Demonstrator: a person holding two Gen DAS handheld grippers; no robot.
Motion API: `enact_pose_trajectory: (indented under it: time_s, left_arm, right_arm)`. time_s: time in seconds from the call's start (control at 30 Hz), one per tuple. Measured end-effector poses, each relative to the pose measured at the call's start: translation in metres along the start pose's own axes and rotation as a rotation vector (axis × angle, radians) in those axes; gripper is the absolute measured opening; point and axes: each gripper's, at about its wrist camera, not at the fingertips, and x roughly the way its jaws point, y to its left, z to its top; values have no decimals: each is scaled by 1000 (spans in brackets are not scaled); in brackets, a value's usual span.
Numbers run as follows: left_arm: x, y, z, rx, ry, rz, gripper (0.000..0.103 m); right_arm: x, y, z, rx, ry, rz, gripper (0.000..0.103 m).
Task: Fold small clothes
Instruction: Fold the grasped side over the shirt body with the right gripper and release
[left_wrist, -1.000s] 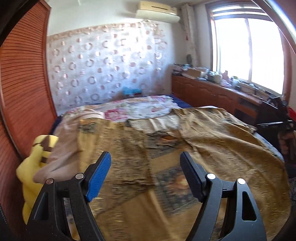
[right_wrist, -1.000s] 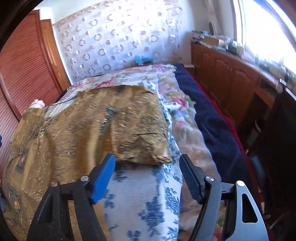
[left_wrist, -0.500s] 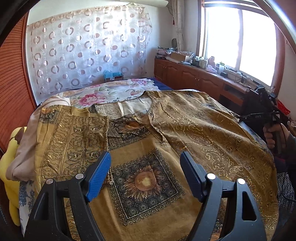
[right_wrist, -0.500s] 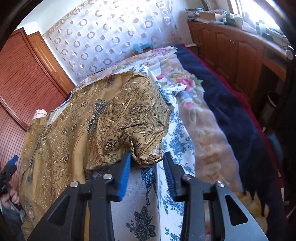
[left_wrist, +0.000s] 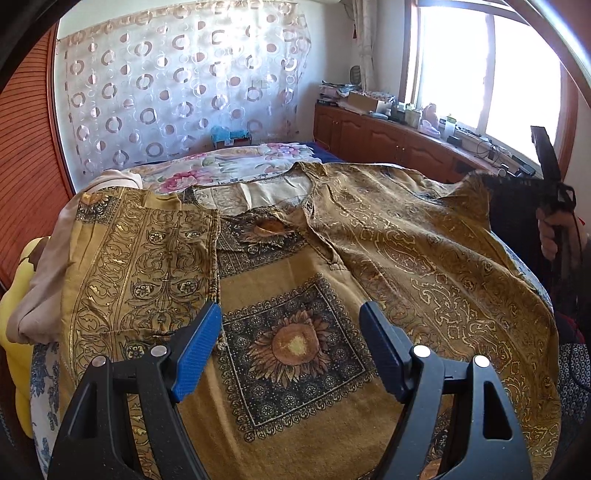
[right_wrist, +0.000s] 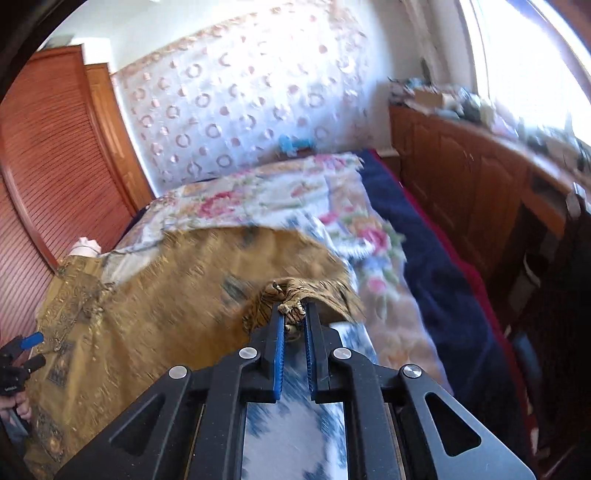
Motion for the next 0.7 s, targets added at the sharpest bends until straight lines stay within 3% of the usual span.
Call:
enact_pose_trajectory:
  time_s: [0.2,0.33,0.43,0.47,0.53,0.6,0.7]
  left_arm:
    - [-3,-1,0,-2,-10,4,78]
    - [-7,-2,1,-2,-23,5,78]
    - [-12,-3,2,-2,-35,4,78]
    - [-14,-3,2,-3,-40,3,78]
    - [-17,-3,3,-7,-50,1,78]
    - [-21,-4,4,-10,-62,-3,78]
    - [-24,-4,4,-16,-78,-3,78]
  right_arm:
    - [-5,69,18,-135,-57,120,10]
    - [4,115,2,-232,-10,203,10]
    - [16,135,-23,-292,53,217,11]
    - [18,138,-30,-306,70,214,16]
    - [22,137,-41,-318,92,208,35]
    - [24,136,-41,-316,93,208,42]
    - [21,121,-34,-284,97,201,43]
